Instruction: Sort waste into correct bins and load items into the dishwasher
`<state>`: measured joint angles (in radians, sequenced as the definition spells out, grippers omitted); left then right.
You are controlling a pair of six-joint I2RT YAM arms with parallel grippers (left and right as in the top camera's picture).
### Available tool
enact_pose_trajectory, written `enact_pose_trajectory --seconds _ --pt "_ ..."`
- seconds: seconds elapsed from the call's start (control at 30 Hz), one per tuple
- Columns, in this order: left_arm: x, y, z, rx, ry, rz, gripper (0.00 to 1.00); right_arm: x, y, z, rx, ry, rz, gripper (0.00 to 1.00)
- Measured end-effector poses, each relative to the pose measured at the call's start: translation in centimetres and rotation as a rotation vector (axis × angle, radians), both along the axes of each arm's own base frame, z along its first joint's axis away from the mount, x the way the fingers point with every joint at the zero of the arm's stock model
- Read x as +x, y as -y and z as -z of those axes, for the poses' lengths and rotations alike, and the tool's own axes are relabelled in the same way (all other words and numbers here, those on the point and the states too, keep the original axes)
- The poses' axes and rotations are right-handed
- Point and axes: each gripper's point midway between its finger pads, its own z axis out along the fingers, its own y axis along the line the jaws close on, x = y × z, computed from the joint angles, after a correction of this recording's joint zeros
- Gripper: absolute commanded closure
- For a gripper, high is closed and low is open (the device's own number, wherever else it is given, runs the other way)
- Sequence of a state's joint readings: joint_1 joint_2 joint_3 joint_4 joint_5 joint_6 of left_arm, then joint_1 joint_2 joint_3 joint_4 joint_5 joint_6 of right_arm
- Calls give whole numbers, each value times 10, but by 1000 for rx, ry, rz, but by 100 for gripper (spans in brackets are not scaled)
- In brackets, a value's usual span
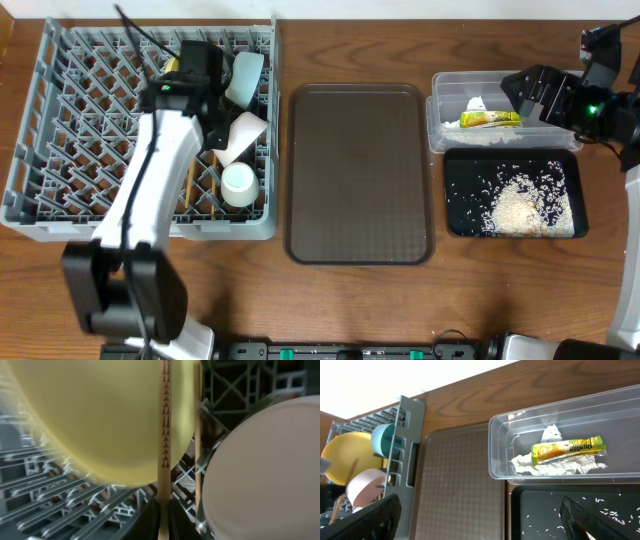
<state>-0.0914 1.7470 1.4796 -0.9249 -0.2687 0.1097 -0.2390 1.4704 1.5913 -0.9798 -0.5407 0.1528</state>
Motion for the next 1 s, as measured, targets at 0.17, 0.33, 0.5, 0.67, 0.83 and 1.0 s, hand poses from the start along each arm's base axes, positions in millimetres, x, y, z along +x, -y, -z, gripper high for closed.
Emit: enact_pose_trajectory --seconds 0.17,0.33,0.5,0.67,0.83,1.0 --pt "2 0 29 14 -80 20 73 0 0 0 0 0 0 1" --pt "3 -1 27 15 -72 15 73 0 0 0 0 0 0 1" --pt "3 -1 12 5 -24 -6 73 0 0 0 0 0 0 1" --pt "2 0 -48 -29 151 -40 66 0 0 0 0 0 0 1" --pt "-21 15 -129 -156 374 -12 38 0 0 0 0 0 0 1" --pt "-70 44 -174 -353 448 67 18 0 0 0 0 0 0 1"
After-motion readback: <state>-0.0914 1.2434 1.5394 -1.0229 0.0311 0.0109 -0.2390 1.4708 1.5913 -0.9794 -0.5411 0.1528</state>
